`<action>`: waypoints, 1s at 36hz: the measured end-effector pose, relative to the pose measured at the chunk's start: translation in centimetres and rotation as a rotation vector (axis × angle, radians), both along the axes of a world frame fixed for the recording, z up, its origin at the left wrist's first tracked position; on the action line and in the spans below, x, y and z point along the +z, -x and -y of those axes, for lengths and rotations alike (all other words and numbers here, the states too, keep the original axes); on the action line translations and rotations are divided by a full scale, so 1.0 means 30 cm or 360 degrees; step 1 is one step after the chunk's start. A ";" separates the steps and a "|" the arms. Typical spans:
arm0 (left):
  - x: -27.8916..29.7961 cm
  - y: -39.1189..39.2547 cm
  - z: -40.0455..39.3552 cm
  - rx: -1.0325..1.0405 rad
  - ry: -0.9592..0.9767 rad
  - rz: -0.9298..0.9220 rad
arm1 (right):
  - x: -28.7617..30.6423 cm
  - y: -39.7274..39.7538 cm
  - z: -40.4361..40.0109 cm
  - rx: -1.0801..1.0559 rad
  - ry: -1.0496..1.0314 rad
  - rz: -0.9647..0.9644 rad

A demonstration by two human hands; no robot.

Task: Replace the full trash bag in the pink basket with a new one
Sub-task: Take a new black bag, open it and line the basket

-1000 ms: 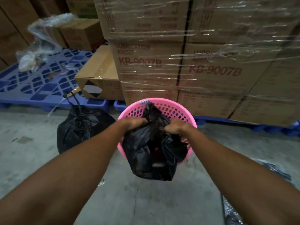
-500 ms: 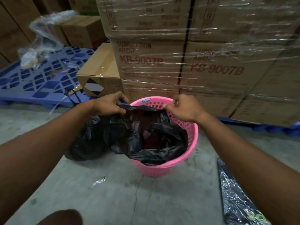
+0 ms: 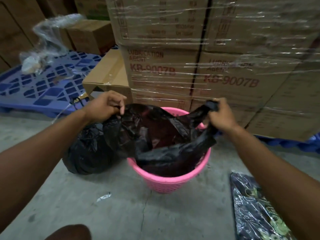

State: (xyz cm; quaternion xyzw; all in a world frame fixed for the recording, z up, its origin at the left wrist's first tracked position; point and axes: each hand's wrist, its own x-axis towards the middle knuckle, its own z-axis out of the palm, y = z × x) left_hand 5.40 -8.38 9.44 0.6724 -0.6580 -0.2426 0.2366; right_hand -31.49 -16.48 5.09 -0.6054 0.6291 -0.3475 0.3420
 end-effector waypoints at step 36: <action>-0.121 -0.020 0.147 -0.0326 -0.0257 0.0568 | -0.099 0.043 0.198 0.1181 -0.0031 -0.0701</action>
